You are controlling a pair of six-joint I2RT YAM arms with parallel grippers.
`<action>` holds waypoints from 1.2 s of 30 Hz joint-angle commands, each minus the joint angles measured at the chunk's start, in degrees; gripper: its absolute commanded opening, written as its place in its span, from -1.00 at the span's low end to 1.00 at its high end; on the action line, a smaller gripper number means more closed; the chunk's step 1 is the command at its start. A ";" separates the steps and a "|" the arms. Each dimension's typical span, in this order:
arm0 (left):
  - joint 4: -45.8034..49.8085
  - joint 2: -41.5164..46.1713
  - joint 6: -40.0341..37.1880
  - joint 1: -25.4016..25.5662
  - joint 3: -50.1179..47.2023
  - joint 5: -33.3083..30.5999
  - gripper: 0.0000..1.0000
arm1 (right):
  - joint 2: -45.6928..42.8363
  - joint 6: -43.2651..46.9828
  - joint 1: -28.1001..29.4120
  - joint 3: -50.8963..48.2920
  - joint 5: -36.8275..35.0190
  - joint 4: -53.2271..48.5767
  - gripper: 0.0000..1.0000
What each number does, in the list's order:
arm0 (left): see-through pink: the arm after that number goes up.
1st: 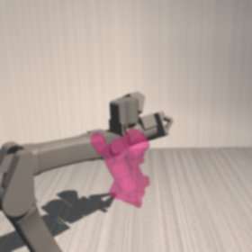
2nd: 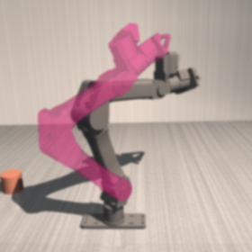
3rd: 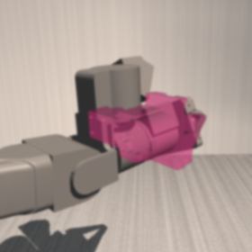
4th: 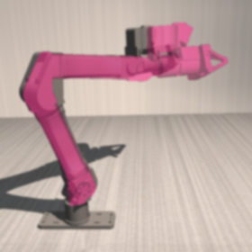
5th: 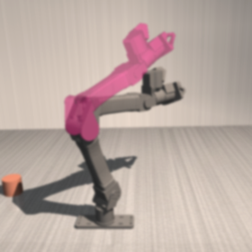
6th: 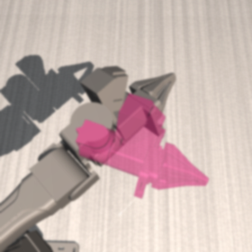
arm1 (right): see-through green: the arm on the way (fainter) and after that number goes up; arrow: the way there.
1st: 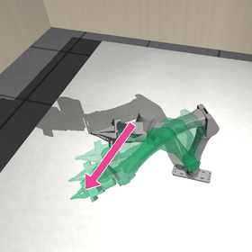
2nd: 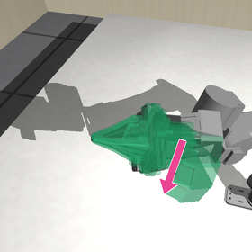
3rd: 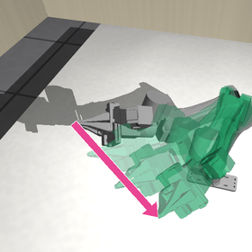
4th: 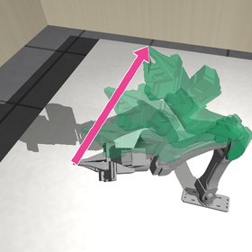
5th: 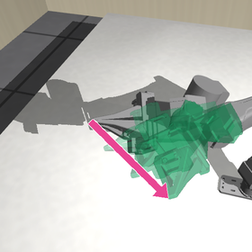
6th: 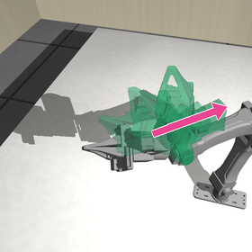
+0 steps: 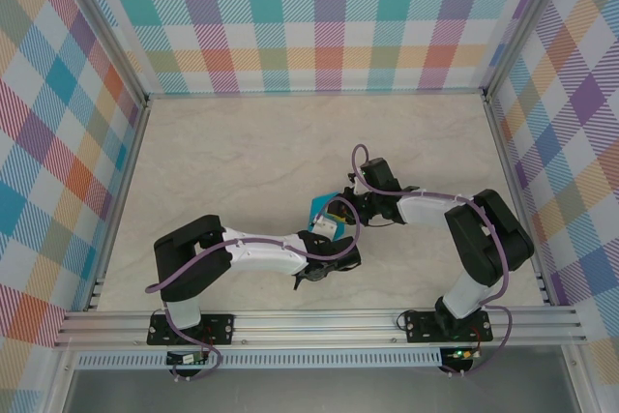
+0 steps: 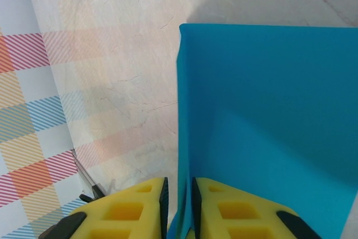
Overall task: Fold a paper plane with a square sheet of paper (pick it up from the middle)
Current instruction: Fourth fold the wing at the center of the table.
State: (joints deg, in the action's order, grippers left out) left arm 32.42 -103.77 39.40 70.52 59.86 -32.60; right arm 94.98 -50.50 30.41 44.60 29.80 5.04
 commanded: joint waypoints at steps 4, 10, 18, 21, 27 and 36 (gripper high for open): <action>-3.94 2.48 -0.63 -1.34 -3.03 3.01 -0.81 | -3.30 3.00 -0.31 0.79 -2.81 -5.63 -0.48; -11.43 7.01 -2.19 -4.78 -7.70 11.22 -0.84 | -9.57 4.38 -0.53 -0.78 -8.64 -11.48 -0.12; -25.24 11.91 -3.89 -10.57 -15.82 24.99 -0.85 | -15.61 4.53 -0.83 -4.14 -9.78 -13.29 0.08; -28.40 12.14 -4.26 -12.51 -17.44 29.82 -0.84 | -15.87 4.88 -0.53 -4.94 -6.75 -11.55 0.02; -31.00 11.33 -4.08 -15.54 -18.28 36.27 -0.83 | -14.86 4.12 1.76 -6.35 -4.62 -7.29 -0.36; -36.18 10.49 -1.84 -19.57 -21.76 44.22 -0.84 | -8.70 0.18 5.28 -6.18 -1.87 1.48 -0.77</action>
State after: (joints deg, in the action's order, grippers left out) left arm -1.34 -92.18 36.51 52.27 40.25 7.03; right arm 84.62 -48.86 34.96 38.59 25.87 1.76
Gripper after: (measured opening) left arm 0.084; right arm 0.119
